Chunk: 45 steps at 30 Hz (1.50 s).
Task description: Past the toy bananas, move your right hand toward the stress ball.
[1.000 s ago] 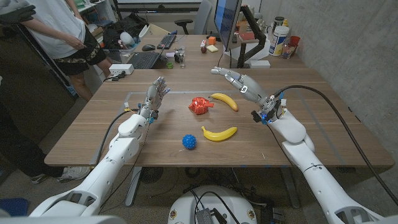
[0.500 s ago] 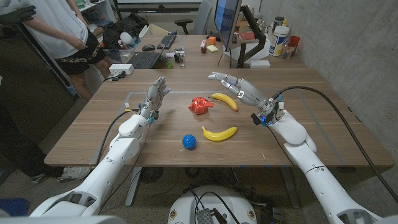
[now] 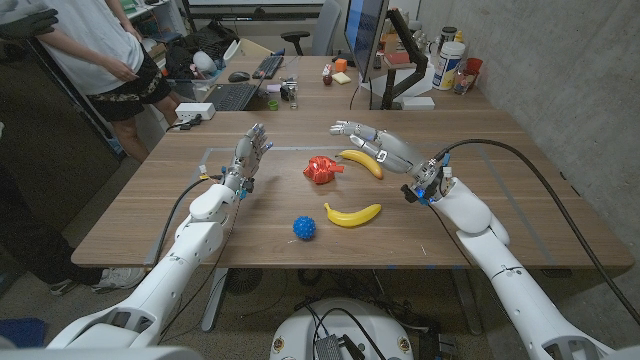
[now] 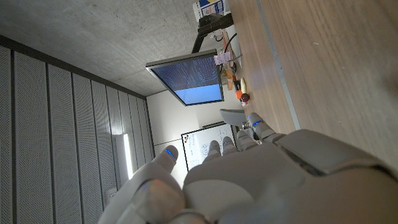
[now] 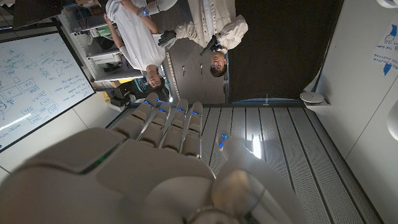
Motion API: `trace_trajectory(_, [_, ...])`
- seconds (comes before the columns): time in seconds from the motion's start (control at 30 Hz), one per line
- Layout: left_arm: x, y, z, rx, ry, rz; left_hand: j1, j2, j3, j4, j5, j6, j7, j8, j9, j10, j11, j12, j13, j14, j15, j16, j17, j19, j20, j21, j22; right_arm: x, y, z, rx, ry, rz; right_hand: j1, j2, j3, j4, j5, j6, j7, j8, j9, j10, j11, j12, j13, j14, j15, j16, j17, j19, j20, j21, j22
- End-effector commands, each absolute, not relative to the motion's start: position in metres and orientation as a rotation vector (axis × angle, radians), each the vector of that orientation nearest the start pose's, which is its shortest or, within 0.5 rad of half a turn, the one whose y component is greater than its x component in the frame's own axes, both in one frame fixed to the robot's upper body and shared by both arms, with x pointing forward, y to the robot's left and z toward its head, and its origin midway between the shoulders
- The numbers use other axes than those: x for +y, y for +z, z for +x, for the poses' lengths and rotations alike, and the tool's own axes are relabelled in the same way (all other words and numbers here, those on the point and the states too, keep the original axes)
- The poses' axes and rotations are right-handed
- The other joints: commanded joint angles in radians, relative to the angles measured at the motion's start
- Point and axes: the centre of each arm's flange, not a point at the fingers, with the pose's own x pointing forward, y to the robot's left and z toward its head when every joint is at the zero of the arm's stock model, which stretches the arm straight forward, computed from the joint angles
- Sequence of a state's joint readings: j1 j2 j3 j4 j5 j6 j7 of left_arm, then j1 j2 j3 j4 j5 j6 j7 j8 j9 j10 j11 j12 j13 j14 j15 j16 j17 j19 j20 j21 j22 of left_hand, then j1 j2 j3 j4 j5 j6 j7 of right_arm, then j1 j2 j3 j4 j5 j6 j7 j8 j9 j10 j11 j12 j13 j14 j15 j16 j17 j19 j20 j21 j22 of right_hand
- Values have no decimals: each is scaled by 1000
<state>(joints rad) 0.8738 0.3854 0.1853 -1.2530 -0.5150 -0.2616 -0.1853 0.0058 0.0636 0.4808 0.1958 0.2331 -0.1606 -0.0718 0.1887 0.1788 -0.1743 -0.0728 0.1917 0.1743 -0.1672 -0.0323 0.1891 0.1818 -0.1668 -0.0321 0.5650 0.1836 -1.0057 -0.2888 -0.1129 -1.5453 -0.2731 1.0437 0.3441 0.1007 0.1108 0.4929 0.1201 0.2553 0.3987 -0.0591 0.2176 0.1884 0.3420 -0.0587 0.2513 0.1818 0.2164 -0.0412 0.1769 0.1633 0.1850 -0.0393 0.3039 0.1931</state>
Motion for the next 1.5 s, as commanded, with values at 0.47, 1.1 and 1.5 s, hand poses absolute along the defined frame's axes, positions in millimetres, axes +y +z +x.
trace_trajectory(0.47, [301, -38, 654, -599, -230, -38, -2, 120, -3, 0, 6, -2, -7, 0, 4, -43, -5, 2, 6, -57, -18, 5, 1, -57, -46, -5, 6, -163, -5, 482, -1438, 519, -928, 22, 45, 13, -8, 5, 9, -3, -6, 2, 6, 0, -4, 1, 4, -68, -3, -1, 12, -107, -2, 2])
trace_trajectory(1.1, [298, -38, 653, -599, -231, -36, -2, 120, -4, 0, 7, -3, -8, -1, 4, -44, -4, 2, 6, -58, -20, 5, 1, -57, -44, -7, 6, -158, -19, 480, -1415, 553, -979, 44, 47, 21, -30, 4, -7, -11, -17, 2, 0, 3, -12, 1, 0, -66, -4, 0, 13, -102, -4, 2])
trace_trajectory(1.5, [297, -39, 653, -597, -231, -36, -2, 120, -5, 0, 7, -3, -8, -1, 4, -44, -5, 2, 6, -57, -19, 5, 1, -57, -43, -8, 6, -155, -23, 481, -1400, 568, -1003, 53, 48, 21, -39, 2, -17, -17, -22, 3, -8, 3, -19, 2, -6, -63, -4, 2, 13, -92, -6, 2])
